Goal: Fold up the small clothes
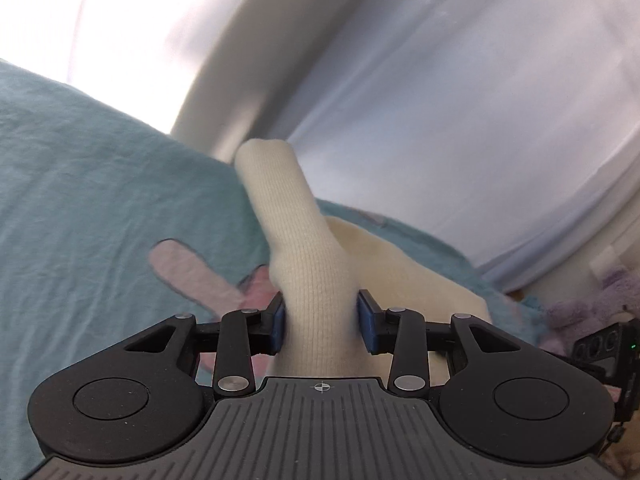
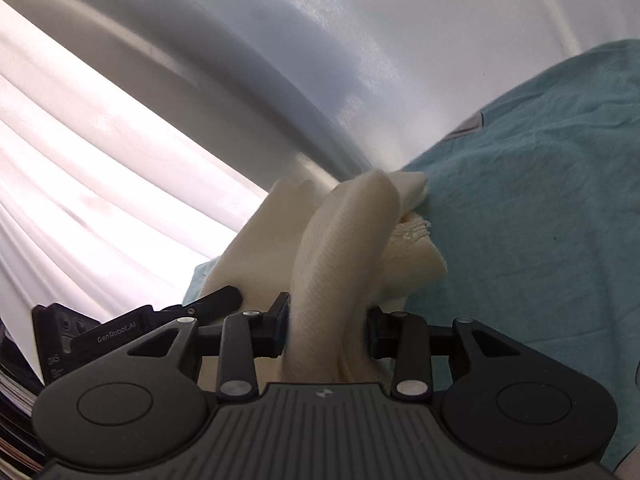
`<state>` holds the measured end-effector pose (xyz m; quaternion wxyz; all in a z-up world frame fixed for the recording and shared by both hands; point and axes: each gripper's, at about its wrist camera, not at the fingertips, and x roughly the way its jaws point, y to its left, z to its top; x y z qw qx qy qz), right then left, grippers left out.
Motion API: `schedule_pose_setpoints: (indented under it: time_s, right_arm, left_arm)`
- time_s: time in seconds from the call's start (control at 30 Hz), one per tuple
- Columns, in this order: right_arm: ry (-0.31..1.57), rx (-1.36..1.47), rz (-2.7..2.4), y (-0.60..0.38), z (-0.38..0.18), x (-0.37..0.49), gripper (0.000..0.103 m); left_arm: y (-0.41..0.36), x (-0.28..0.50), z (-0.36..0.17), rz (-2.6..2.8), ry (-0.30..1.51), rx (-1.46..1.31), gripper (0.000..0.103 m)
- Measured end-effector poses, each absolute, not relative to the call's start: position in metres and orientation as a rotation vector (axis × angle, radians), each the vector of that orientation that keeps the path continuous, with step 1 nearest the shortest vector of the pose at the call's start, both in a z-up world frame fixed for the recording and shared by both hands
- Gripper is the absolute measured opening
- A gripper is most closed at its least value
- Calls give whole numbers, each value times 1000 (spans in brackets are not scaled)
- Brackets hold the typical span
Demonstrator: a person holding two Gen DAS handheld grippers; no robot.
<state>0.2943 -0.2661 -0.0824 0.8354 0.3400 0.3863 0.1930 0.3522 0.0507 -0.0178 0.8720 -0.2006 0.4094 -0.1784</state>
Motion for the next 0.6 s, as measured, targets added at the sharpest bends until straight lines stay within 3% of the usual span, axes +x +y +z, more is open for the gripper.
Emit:
schedule_pose_setpoints:
  time_s: [0.1, 0.17, 0.2, 0.27, 0.4, 0.5, 0.6]
  right_arm:
    - [888, 593, 243, -263, -88, 285, 56]
    - [840, 543, 138, -268, -81, 273, 56]
    - [802, 533, 104, -268, -75, 268, 56]
    - [721, 484, 58, -261, -59, 263, 55]
    - [665, 387, 156, -219, -44, 271, 41]
    - [681, 253, 240, -181, -54, 279, 26]
    - [691, 53, 195, -154, -73, 286, 19]
  left_arm:
    - [64, 344, -20, -244, 850, -338, 42]
    - [73, 340, -15, -188, 807, -343, 59]
    - [76, 339, -13, -160, 781, -353, 61]
    - [77, 342, -11, -106, 740, -364, 80]
    - [62, 351, -19, -41, 732, -332, 82]
    - [42, 355, -30, -24, 730, -255, 84]
    - [25, 353, -41, -31, 703, -169, 89]
